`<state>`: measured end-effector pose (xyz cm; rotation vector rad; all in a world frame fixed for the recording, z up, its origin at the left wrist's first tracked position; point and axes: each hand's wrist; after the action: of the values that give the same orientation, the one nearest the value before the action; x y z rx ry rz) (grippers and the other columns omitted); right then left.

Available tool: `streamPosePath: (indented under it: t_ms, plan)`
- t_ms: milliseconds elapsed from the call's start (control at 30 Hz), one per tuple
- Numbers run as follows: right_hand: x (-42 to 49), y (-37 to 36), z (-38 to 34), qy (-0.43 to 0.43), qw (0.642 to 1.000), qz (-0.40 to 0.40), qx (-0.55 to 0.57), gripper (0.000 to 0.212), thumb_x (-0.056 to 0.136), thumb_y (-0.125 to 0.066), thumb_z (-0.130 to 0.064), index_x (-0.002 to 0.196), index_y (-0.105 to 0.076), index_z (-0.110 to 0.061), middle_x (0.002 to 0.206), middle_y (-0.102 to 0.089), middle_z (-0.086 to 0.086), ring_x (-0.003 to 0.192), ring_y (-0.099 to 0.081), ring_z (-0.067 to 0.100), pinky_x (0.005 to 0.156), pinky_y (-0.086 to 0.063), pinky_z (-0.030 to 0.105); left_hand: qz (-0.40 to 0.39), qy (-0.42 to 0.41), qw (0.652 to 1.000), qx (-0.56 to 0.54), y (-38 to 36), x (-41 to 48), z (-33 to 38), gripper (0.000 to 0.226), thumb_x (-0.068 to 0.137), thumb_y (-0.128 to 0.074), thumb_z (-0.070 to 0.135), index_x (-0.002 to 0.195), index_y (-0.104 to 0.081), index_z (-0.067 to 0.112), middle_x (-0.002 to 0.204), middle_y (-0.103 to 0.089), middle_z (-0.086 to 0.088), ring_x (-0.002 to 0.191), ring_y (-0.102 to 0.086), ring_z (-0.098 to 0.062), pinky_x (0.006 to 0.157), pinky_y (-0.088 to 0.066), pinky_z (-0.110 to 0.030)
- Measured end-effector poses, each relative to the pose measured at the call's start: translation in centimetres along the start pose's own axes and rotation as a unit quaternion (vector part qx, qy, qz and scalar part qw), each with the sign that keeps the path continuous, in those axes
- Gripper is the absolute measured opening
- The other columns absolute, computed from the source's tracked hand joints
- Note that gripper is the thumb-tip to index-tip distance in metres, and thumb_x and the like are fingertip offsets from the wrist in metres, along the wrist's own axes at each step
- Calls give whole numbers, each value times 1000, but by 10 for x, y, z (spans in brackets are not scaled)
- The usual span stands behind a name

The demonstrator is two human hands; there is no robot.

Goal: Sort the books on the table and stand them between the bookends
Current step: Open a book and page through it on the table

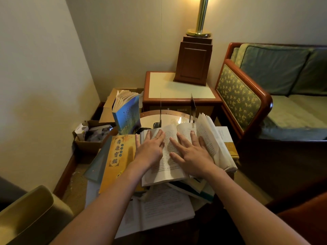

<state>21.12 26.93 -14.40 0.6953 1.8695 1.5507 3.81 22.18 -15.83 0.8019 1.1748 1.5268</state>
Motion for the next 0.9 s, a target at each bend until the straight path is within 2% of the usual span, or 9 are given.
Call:
streamPosePath:
  t_ms: [200,367,567,667,767,900]
  plan:
    - [-1,-2,1,4,1000,6,-8,65,98,-17,-68,153,10,-49,165,16,-14,146,32,29,113,26,48,35,-35,999,-14,-17,-43,-16,51,106,-23,49,156,-10,44,158,-3,25,154,2,-16,117,13,-61]
    - [-1,-4,2,7,1000,12,-7,65,98,-18,-67,153,13,-50,164,18,-15,144,34,27,112,27,46,29,-81,996,-8,-28,-99,-13,64,94,-5,66,154,-15,46,159,-6,27,153,4,-12,120,12,-58]
    - [-2,-2,1,8,1000,11,-4,65,99,-18,-67,153,12,-50,164,18,-14,145,33,27,113,26,46,29,-53,998,-4,-23,-76,-18,63,94,-15,71,153,-19,49,152,-7,34,154,-2,-13,118,11,-62]
    - [-1,-3,1,4,1000,11,-5,64,98,-17,-68,153,12,-50,164,18,-15,145,33,28,114,25,48,31,-29,999,4,-14,-46,-13,55,101,-26,61,154,-18,47,157,-9,27,154,-4,-16,118,7,-67]
    - [1,-4,1,2,1000,8,-8,64,97,-16,-70,152,12,-51,164,18,-15,144,33,28,113,26,47,23,1,1000,-10,-6,-16,-9,53,103,-28,57,155,-20,45,164,-13,17,155,-4,-24,118,4,-67]
    - [1,-4,1,-2,1000,7,-9,64,97,-16,-70,152,11,-52,164,17,-16,143,33,27,112,28,46,23,41,998,-29,-7,-3,-9,53,103,-26,56,155,-14,49,168,-7,0,153,4,-36,119,4,-63]
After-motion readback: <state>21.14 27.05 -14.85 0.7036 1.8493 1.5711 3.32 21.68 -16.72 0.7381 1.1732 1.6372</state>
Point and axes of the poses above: each hand's wrist, its own x-axis towards the middle knuckle, its own y-axis out of the back of the hand, z = x × y
